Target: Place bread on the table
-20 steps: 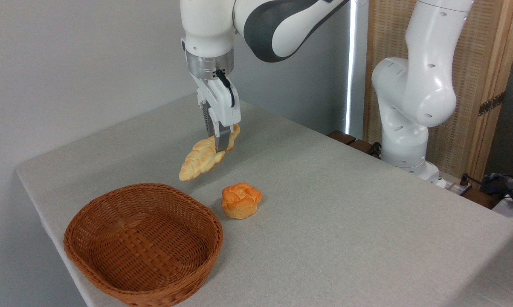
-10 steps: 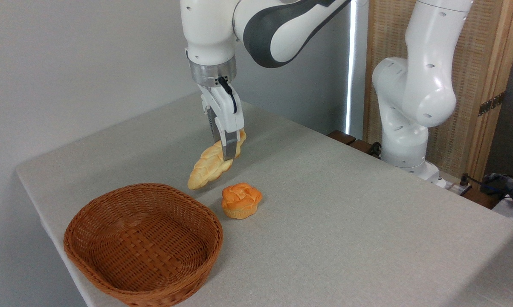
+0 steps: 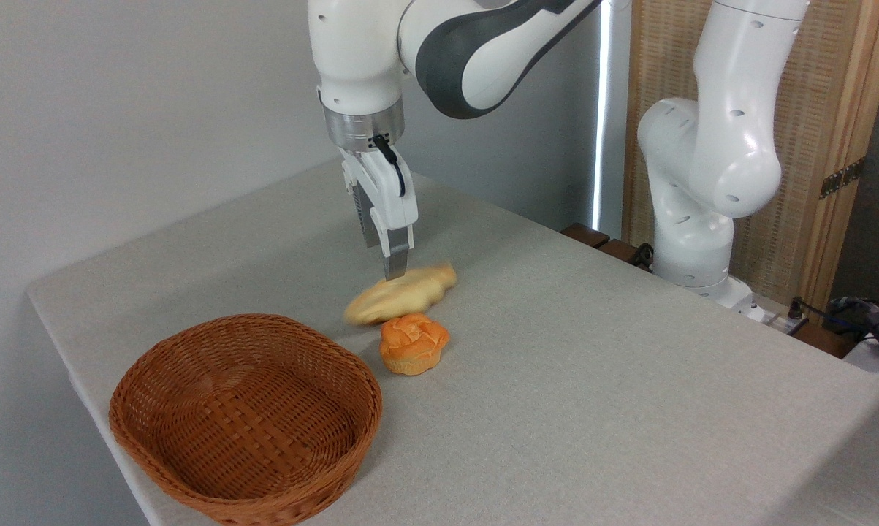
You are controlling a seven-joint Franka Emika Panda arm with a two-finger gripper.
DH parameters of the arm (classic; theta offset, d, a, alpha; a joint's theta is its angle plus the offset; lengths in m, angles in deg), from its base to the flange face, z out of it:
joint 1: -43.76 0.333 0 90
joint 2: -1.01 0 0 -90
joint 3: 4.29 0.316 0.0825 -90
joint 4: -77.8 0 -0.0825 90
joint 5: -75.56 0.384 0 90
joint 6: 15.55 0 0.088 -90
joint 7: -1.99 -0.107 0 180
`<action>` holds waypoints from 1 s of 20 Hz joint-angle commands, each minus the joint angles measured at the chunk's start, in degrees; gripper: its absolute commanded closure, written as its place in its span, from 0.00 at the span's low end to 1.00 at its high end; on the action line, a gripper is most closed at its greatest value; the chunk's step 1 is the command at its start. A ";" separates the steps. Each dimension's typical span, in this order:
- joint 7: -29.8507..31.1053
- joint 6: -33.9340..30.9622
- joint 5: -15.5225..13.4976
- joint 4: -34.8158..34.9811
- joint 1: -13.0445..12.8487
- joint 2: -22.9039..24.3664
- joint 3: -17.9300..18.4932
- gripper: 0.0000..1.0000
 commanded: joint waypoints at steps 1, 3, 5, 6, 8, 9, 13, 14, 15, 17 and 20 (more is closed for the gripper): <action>-0.19 0.90 0.61 0.00 -1.08 0.20 1.34 0.00; -0.11 0.90 0.61 -0.35 -0.73 0.12 1.34 0.00; -0.10 0.56 0.61 -2.45 -0.55 -0.23 2.47 0.00; 0.07 -0.06 0.61 -4.64 -0.55 -0.93 3.87 0.00; 3.12 -1.64 0.61 -8.42 -0.64 -2.08 4.59 0.00; 5.67 -2.34 0.70 -10.18 -0.64 -2.69 4.77 0.00; 7.71 -9.36 4.02 -19.93 -0.55 -6.29 7.14 0.00; 8.50 -11.12 4.99 -22.48 -0.55 -7.61 8.18 0.00; 9.46 -12.27 5.53 -25.03 -0.55 -9.01 8.54 0.00; 10.70 -13.07 7.71 -29.17 -0.38 -11.56 8.72 0.00; 12.55 -13.07 10.36 -31.73 0.50 -13.33 8.72 0.00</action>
